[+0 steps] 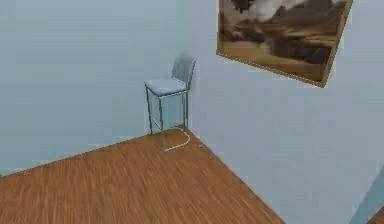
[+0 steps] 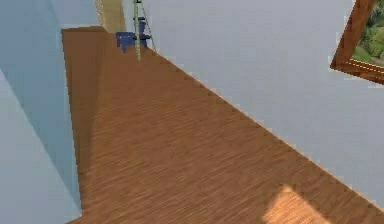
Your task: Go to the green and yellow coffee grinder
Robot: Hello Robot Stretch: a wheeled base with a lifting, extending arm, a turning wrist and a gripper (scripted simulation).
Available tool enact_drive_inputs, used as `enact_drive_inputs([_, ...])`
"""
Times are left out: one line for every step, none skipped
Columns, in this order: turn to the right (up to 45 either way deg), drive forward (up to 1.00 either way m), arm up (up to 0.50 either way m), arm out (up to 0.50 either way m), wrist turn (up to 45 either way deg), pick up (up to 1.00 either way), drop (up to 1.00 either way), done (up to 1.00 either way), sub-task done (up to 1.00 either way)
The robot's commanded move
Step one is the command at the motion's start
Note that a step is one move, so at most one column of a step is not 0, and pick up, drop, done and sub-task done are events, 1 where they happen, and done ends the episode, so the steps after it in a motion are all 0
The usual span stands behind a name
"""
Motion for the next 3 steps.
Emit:
enact_drive_inputs([-45.0,0.00,0.00,0.00,0.0,0.00,0.00,0.00,0.00])
enact_drive_inputs([-24.0,0.00,0.00,0.00,0.0,0.00,0.00,0.00,0.00])
enact_drive_inputs([0.0,1.00,0.00,0.00,0.0,0.00,0.00,0.00,0.00])
